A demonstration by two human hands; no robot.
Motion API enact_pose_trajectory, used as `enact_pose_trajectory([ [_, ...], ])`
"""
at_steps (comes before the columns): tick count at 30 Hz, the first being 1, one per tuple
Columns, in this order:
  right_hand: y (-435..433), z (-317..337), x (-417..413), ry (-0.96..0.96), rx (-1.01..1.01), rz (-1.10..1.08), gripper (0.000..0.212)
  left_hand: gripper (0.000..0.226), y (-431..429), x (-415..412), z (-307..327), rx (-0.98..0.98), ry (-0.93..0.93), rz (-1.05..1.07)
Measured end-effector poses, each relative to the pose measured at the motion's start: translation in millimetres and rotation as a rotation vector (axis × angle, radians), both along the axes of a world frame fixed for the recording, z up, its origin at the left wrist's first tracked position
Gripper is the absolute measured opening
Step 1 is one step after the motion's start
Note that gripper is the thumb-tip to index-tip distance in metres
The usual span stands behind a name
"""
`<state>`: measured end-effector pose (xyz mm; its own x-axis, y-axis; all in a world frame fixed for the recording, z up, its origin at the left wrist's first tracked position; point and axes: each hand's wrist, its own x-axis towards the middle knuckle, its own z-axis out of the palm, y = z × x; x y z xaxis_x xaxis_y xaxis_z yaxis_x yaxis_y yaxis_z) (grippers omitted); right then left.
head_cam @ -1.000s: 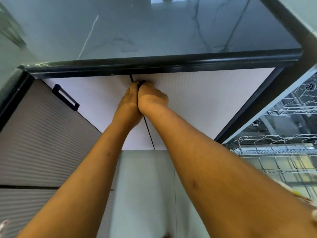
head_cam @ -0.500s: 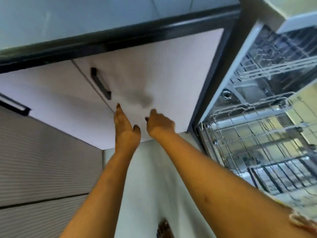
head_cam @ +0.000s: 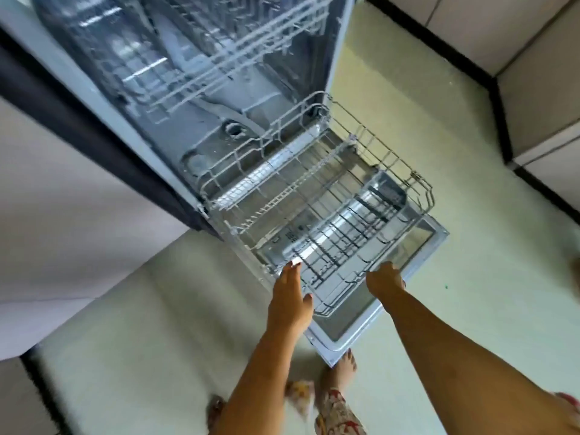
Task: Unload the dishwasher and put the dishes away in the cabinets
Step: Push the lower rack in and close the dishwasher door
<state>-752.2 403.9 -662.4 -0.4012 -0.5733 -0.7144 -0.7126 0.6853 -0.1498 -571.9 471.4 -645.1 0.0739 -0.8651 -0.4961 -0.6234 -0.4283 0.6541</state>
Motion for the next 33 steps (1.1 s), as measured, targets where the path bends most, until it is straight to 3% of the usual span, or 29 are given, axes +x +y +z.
enact_pose_trajectory([
  [5,-22,-45,-53,-0.263,-0.028,-0.330,0.050,0.062,-7,-92,-47,0.096,-0.111,-0.222],
  [7,-29,-64,-61,-0.254,-0.035,-0.272,0.026,0.063,-10,-113,-64,0.119,-0.189,-0.300],
  [9,-40,-65,-57,-0.276,-0.032,-0.210,0.016,0.062,-14,-124,-80,0.125,-0.272,-0.371],
  [11,-50,-67,-50,-0.337,-0.026,-0.241,0.022,0.060,-19,-124,-89,0.138,-0.346,-0.433],
  [14,-56,-72,-41,-0.345,-0.077,-0.230,0.050,0.054,-25,-115,-103,0.161,-0.418,-0.538],
  [17,-58,-70,-30,-0.289,-0.061,-0.184,0.052,0.059,-23,-96,-112,0.176,-0.463,-0.600],
  [19,-64,-67,-22,-0.269,-0.067,-0.096,0.050,0.065,-24,-82,-115,0.166,-0.476,-0.583],
  [24,-106,-61,20,-0.318,-0.041,-0.108,0.057,0.075,-45,-47,-114,0.144,-0.516,-0.485],
  [29,-148,-31,54,-0.203,-0.054,0.365,0.039,0.073,-70,-13,-112,0.133,-0.524,-0.427],
  [32,-185,-45,71,-0.446,0.018,0.062,0.036,0.077,-85,8,-111,0.144,-0.489,-0.366],
  [33,-193,-54,78,-0.492,-0.013,0.076,0.034,0.078,-90,13,-110,0.160,-0.483,-0.356],
])
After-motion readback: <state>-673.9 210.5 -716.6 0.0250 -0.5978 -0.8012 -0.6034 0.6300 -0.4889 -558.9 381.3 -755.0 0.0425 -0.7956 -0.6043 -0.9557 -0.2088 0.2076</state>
